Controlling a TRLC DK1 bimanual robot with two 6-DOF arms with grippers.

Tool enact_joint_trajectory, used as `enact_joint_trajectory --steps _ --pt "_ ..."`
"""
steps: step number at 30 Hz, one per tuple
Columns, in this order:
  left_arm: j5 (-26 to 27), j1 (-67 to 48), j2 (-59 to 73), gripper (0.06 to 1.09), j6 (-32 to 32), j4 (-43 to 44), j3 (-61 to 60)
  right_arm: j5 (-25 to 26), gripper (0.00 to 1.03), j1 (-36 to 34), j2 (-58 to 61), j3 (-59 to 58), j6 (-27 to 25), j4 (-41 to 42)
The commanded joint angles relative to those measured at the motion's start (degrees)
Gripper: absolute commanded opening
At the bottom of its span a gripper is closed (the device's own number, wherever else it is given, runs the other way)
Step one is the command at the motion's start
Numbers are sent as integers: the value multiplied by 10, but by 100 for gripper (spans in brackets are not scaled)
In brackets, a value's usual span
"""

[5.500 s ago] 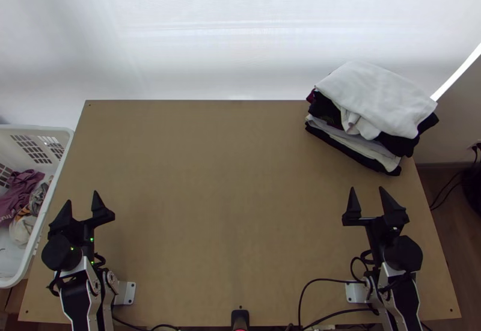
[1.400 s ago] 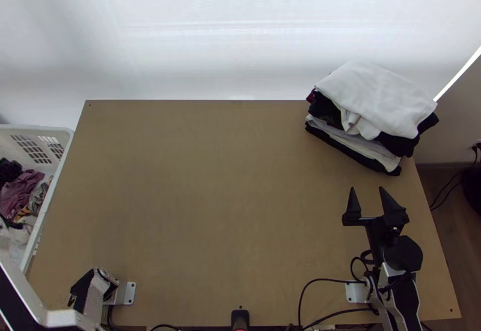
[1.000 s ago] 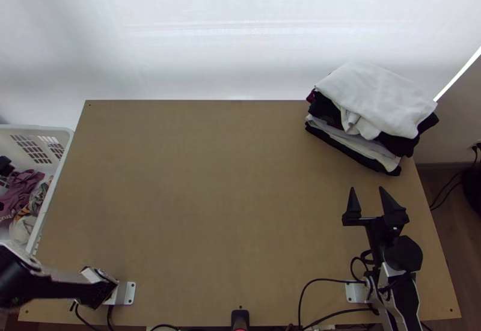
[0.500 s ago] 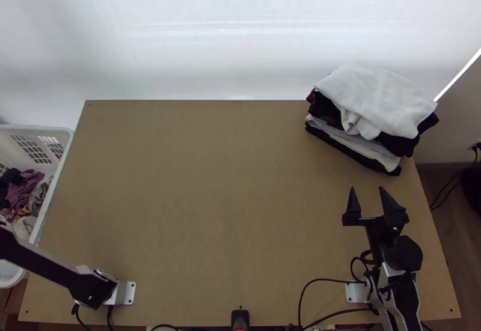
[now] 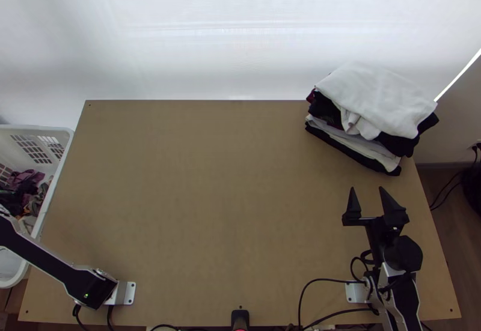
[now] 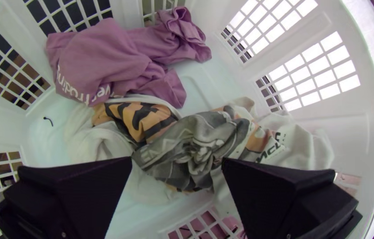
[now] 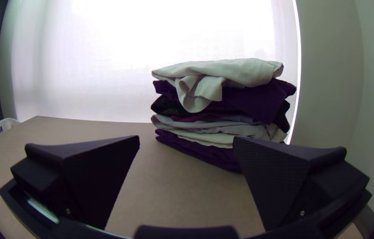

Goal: Fold the t-shirt

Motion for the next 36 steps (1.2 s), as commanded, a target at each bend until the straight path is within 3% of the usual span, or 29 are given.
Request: enact_joint_trajectory --steps 1,6,8,9,10,12,17,24,36 --pt "6 0 48 104 4 28 33 -1 99 -2 -3 -11 10 6" --pt "4 0 117 104 6 -2 116 -1 99 -2 -3 -11 10 6" --pt "4 0 131 95 9 -30 139 -1 99 -2 -3 -11 10 6" --pt "4 -1 128 84 9 -36 141 -1 99 -2 -3 -11 10 6" --pt "4 -1 124 63 5 -37 141 -1 99 -2 -3 -11 10 6" --pt "8 0 111 8 -2 -35 145 -1 99 -2 -3 -11 10 6" --pt "41 4 66 9 -11 -52 147 -1 99 -2 -3 -11 10 6" --pt "104 -4 -98 9 -64 -116 146 -1 99 -2 -3 -11 10 6" --pt "137 -63 -397 9 -130 -179 133 -1 99 -2 -3 -11 10 6"
